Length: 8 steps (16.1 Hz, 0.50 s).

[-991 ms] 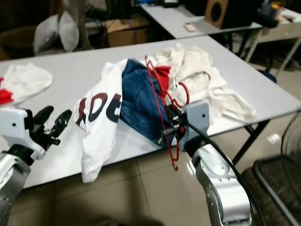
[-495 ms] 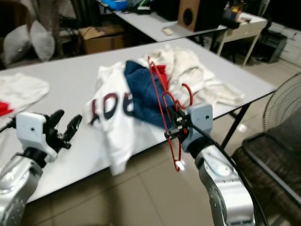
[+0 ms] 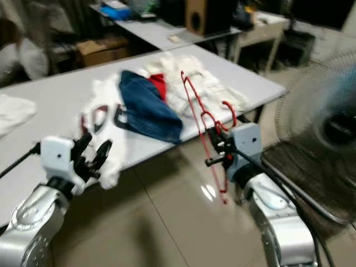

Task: Hang hanger

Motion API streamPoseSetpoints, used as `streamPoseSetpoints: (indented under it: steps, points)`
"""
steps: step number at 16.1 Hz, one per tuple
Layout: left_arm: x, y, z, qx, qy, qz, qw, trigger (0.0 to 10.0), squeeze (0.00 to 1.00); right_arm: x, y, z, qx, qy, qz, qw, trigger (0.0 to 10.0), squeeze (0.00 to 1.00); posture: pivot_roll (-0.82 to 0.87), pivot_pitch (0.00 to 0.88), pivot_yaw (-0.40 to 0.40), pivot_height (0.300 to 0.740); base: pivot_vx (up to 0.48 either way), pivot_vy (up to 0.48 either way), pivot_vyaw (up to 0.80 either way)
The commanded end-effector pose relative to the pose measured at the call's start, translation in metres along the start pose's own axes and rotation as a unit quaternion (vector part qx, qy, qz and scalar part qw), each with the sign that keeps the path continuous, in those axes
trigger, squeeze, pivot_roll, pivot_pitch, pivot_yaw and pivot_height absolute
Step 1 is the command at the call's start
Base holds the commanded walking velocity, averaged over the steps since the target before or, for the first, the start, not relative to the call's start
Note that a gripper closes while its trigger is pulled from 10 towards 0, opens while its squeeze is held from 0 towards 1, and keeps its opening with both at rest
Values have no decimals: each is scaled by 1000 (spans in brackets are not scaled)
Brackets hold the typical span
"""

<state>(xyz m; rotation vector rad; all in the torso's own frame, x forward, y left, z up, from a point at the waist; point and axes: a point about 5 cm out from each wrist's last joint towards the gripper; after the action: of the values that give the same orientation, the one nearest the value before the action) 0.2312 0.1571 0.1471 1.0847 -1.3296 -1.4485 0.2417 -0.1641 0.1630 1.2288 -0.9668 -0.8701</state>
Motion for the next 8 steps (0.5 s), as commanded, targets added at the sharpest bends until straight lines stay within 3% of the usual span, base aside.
streamPoseSetpoints:
  steps: [1, 2, 3, 4, 8]
  points:
    - [-1, -8, 0, -21, -9, -11, 1000, 10000, 90, -3, -1, -2, -2, 9, 5, 1000, 10000, 0, -96, 3, 28, 740, 0, 0, 0]
    - [4, -8, -2, -21, -43, -28, 998, 10000, 1000, 0, -3, -1, -6, 8, 7, 1000, 10000, 0, -100, 5, 24, 740, 0, 0, 0]
    - [8, -10, -4, -29, -72, -46, 996, 10000, 1000, 2, -4, -1, -8, 8, 4, 1000, 10000, 0, -102, 6, 23, 740, 0, 0, 0]
    - [11, -14, -8, -47, -89, -92, 991, 10000, 1000, 5, -5, 1, -8, 8, -7, 1000, 10000, 0, -111, 11, 22, 740, 0, 0, 0]
    - [7, -22, -17, -70, -81, -182, 978, 10000, 1000, 12, -12, 4, -22, 3, 3, 1000, 10000, 0, -128, 16, 26, 740, 0, 0, 0]
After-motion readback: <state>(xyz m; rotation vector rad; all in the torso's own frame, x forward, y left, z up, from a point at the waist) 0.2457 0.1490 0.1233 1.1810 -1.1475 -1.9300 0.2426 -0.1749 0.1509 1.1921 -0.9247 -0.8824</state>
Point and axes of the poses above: a point about 5 cm out from each wrist's last joint towards the gripper, its own z axis pointing back from the gripper into the wrist, its own y axis along the axis of the wrist's last joint, x = y × z, and after that the axes turned 1 degree about z, right-handed
